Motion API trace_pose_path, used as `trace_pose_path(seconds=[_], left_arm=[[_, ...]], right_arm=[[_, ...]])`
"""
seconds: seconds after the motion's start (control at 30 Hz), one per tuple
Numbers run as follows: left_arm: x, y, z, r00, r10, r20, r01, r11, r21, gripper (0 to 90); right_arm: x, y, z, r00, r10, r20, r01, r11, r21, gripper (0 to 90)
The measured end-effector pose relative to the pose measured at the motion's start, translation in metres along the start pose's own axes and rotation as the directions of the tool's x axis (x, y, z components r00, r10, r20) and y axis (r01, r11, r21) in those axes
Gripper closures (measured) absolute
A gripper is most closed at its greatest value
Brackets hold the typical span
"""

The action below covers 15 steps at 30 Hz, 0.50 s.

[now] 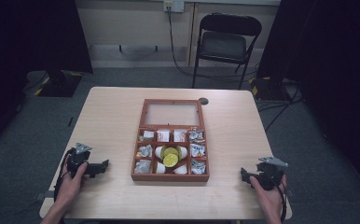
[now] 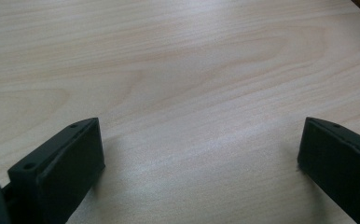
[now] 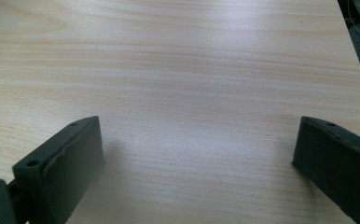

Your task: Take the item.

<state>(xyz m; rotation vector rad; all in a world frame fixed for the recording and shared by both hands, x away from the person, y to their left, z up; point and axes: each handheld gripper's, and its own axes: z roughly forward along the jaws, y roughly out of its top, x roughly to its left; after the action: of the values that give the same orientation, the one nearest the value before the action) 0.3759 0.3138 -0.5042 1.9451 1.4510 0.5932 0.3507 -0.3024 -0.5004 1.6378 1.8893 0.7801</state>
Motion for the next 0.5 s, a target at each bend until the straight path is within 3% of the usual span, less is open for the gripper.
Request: trace_pose_path(seconds=[0.23,0.33,0.4,0.5], left_arm=[[0.0000,0.0000,0.0000,1.0000,0.000,0.000,0.000,1.0000,0.000,0.0],[0.0000,-0.0001,-0.0001,1.0000,0.001,0.000,-0.001,1.0000,0.000,0.0],[0.0000,-0.0001,-0.0001,1.0000,0.001,0.000,-0.001,1.0000,0.000,0.0],[0.0000,0.0000,-0.0001,1.0000,0.001,0.000,-0.001,1.0000,0.000,0.0]], right_arm=[[0.0006,0.0001,0.0001,0.9999,-0.006,-0.008,0.006,1.000,0.000,0.7],[0.0012,0.0003,-0.0009,0.9999,-0.008,-0.011,0.008,1.000,-0.004,4.5],[0.0019,0.0008,-0.0024,0.9998,-0.010,-0.015,0.010,1.000,-0.013,13.5],[0.0051,0.0009,-0.0022,0.9993,-0.026,-0.028,0.025,0.999,-0.026,14.2]])
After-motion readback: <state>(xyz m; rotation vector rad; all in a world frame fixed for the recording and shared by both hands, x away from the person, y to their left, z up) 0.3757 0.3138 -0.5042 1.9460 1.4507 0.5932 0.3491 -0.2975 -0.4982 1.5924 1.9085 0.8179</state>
